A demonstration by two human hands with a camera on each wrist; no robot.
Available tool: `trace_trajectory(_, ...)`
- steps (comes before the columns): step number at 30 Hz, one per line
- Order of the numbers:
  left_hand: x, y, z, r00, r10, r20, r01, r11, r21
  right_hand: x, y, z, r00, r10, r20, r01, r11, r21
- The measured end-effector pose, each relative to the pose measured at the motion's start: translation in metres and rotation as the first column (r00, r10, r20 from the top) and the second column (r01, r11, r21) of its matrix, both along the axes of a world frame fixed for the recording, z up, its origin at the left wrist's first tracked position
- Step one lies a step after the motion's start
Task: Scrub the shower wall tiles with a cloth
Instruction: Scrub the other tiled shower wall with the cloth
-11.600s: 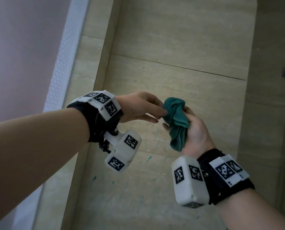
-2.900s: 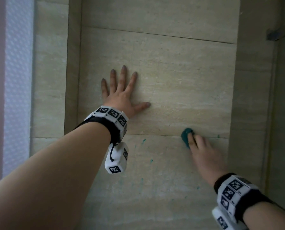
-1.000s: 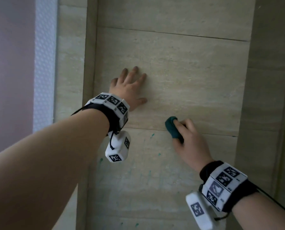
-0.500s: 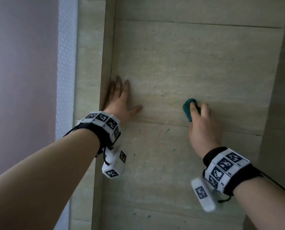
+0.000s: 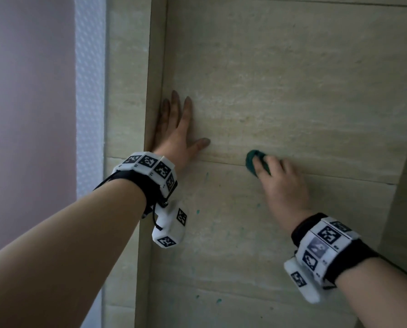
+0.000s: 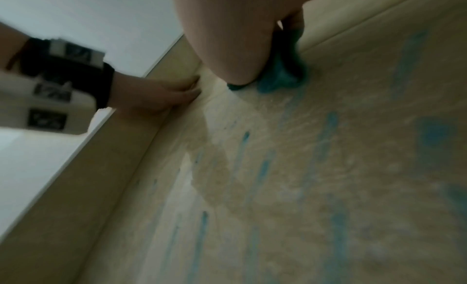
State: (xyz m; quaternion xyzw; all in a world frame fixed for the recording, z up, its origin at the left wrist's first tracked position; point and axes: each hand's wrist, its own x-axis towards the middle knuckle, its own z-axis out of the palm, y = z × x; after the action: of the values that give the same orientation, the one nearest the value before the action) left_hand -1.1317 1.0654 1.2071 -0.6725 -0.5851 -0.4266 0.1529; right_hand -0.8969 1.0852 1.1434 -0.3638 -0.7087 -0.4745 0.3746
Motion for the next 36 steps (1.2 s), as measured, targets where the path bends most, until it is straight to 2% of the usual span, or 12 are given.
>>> trace_trajectory(3,0.0,0.0,0.0,1.0,0.001,-0.011,-0.001,1.0,0.005,-0.018,0.001,-0.021,1.0,0.002,-0.027,-0.002,1.0,0.003)
trace_trajectory(6,-0.002,-0.001,-0.001,1.0,-0.01,-0.016,0.011,1.0,0.013,-0.016,0.004,-0.043,0.969,0.043,0.242,-0.058,0.997,0.054)
trace_trajectory(8,-0.002,-0.002,-0.001,1.0,-0.014,-0.02,0.015,1.0,0.018,-0.005,0.004,-0.036,0.953,0.046,0.299,-0.065,0.996,0.053)
trace_trajectory(14,0.001,-0.002,-0.002,1.0,-0.011,-0.018,0.011,1.0,0.014,-0.016,-0.009,-0.025,0.994,-0.015,-0.106,0.008,0.998,-0.069)
trace_trajectory(18,-0.001,-0.003,-0.001,1.0,-0.02,-0.021,0.021,1.0,0.017,-0.033,-0.009,-0.054,0.966,0.09,0.242,-0.063,0.991,-0.115)
trace_trajectory(20,-0.002,-0.003,-0.001,0.999,-0.027,-0.029,0.027,1.0,0.014,-0.024,-0.006,-0.045,0.948,0.101,0.302,-0.071,0.992,-0.106)
trace_trajectory(22,-0.003,-0.003,-0.001,0.999,-0.024,-0.038,0.025,1.0,0.012,-0.009,-0.003,-0.026,0.989,0.034,0.146,-0.026,0.998,-0.058)
trace_trajectory(24,-0.003,-0.002,-0.002,0.999,-0.019,-0.038,0.019,1.0,0.005,0.01,0.002,-0.009,0.989,-0.042,-0.143,0.036,0.998,-0.046)
trace_trajectory(26,-0.002,0.0,-0.002,0.999,-0.009,-0.041,0.009,1.0,0.001,0.023,0.003,0.0,0.901,-0.109,-0.419,0.083,0.993,-0.079)
trace_trajectory(29,-0.001,0.0,-0.001,0.999,0.001,-0.045,-0.001,1.0,0.001,0.015,0.003,0.0,0.756,-0.185,-0.628,0.09,0.979,-0.181)
trace_trajectory(32,-0.001,-0.003,0.0,0.999,0.006,-0.052,-0.006,1.0,-0.003,-0.011,0.003,0.001,0.694,-0.176,-0.698,0.001,0.97,-0.244)
trace_trajectory(36,-0.001,-0.003,-0.001,0.998,0.015,-0.062,-0.015,1.0,0.0,-0.049,-0.001,-0.005,0.899,-0.04,-0.435,-0.026,0.989,-0.143)
